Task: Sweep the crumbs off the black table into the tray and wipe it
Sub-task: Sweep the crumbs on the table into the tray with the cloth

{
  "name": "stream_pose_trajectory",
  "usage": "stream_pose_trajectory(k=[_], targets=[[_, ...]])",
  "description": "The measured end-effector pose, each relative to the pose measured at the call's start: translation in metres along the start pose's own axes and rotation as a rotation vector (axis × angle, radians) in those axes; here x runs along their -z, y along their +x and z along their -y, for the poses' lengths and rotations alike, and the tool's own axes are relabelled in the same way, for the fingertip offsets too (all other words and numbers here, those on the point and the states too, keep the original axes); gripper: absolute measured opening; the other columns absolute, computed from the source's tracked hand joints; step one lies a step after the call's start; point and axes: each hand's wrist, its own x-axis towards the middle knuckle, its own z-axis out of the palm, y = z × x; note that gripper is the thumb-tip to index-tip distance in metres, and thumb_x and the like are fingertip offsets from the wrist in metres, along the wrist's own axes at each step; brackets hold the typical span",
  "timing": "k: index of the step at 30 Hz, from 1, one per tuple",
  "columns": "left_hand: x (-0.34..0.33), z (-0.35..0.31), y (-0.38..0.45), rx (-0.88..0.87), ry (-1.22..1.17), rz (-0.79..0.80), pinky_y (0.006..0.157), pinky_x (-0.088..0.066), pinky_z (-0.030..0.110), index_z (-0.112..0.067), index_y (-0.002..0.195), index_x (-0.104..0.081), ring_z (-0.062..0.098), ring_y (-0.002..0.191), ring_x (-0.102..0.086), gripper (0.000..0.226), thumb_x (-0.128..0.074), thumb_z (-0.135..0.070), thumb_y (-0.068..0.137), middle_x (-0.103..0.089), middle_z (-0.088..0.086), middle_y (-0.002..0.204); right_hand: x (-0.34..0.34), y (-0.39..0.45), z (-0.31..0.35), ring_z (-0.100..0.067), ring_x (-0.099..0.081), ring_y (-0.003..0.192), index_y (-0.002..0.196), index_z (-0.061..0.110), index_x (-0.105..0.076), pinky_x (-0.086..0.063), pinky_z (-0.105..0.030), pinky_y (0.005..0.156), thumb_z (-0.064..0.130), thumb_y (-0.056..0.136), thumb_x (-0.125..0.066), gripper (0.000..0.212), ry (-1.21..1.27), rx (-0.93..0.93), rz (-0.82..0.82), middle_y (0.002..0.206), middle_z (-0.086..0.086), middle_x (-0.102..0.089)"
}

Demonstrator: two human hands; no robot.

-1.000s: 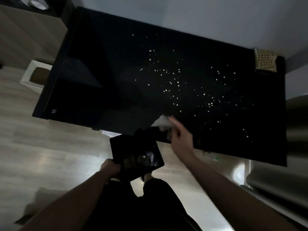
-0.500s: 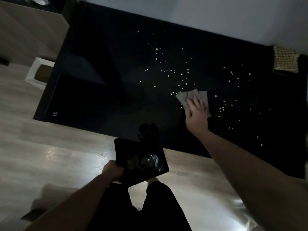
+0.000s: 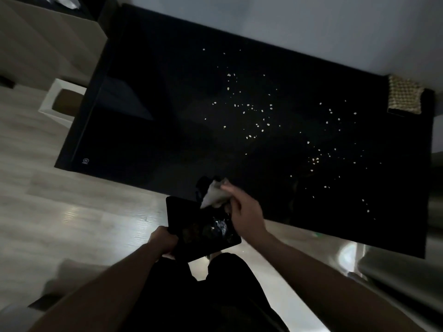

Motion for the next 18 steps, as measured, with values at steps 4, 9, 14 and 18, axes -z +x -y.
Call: stream_pose_trajectory(k=[4,9,14,18], targets=[[0.001,-0.002,0.001,0.015,-0.022,0.012,0.033,-0.041,0.015,-0.016,0.073,-0.061,0.014,0.054,-0.060,0.016,-0.057,-0.011,0.088,-0.063,0.004,0.069,0.058,0.074,0.006,-0.005,-0.058,0.129,0.143,0.020,-0.061,-0.041,-0.011,0.107,0.012,0.107,-0.048,0.039,-0.069,-0.065,-0.224,0.141,0.005,-0.065],[-0.001,0.008,0.018,0.050,-0.033,0.041,0.077,-0.064,0.036,-0.006,0.099,-0.076,0.033,0.087,-0.076,0.033,-0.059,-0.019,0.074,-0.078,0.016,0.094,0.118,0.178,-0.009,-0.013,-0.046,0.145,0.145,0.019,-0.058,-0.029,-0.007,0.115,0.011,0.107,-0.046,0.040,-0.219,-0.063,-0.319,0.154,0.000,-0.054],[-0.006,0.009,0.023,0.039,-0.042,0.034,0.081,-0.063,0.038,-0.006,0.103,-0.076,0.034,0.091,-0.075,0.031,-0.059,-0.016,0.079,-0.078,0.017,0.097,0.119,0.229,-0.033,-0.032,-0.013,0.160,0.159,0.036,-0.035,-0.023,-0.054,0.127,0.024,0.108,-0.044,0.053,-0.643,-0.147,0.025,0.173,0.000,-0.016],[-0.010,0.009,0.026,0.039,-0.060,0.012,0.079,-0.059,0.035,-0.005,0.103,-0.075,0.034,0.095,-0.074,0.029,-0.059,-0.016,0.082,-0.077,0.017,0.100,0.091,0.207,-0.043,-0.036,-0.006,0.160,0.163,0.036,-0.023,-0.011,-0.057,0.129,0.027,0.107,-0.043,0.060,-0.785,-0.073,0.047,0.175,0.000,-0.011]])
